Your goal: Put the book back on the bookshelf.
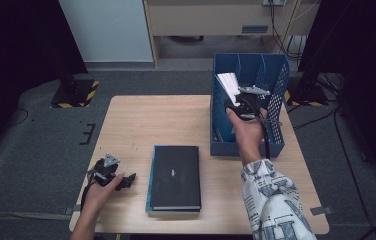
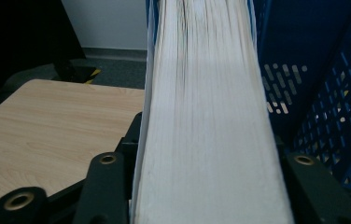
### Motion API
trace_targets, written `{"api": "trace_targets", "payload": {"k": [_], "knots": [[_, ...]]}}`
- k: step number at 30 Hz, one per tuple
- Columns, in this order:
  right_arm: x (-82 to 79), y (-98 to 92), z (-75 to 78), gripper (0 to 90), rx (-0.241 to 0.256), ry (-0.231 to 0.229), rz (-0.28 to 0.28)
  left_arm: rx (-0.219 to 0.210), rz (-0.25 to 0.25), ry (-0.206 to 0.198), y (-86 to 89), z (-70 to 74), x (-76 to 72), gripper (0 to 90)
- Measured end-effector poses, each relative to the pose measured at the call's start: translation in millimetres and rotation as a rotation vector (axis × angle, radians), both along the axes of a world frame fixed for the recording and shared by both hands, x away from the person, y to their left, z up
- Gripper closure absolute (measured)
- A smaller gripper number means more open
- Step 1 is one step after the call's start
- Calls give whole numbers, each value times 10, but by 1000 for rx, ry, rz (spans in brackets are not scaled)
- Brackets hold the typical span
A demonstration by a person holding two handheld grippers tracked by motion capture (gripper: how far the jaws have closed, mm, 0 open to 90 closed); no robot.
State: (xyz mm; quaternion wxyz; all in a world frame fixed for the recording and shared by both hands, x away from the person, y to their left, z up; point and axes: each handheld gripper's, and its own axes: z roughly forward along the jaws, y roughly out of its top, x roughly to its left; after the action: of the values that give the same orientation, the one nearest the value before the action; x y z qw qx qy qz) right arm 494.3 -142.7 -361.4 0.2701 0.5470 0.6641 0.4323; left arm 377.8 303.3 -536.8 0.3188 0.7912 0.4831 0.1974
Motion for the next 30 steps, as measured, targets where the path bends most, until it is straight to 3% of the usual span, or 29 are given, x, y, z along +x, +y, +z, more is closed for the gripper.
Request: {"api": "trace_targets", "payload": {"k": [4, 9, 18, 30], "knots": [[6, 15, 114, 482, -33, -15, 21, 0, 0, 1, -1, 1, 1, 0], [56, 23, 189, 460, -32, 10, 37, 0, 1, 1, -2, 1, 1, 0], [146, 39, 176, 464, -27, 59, 37, -5, 3, -1, -6, -1, 2, 0], [185, 77, 144, 471, -33, 77, 36, -4, 2, 0, -7, 0, 3, 0]]}}
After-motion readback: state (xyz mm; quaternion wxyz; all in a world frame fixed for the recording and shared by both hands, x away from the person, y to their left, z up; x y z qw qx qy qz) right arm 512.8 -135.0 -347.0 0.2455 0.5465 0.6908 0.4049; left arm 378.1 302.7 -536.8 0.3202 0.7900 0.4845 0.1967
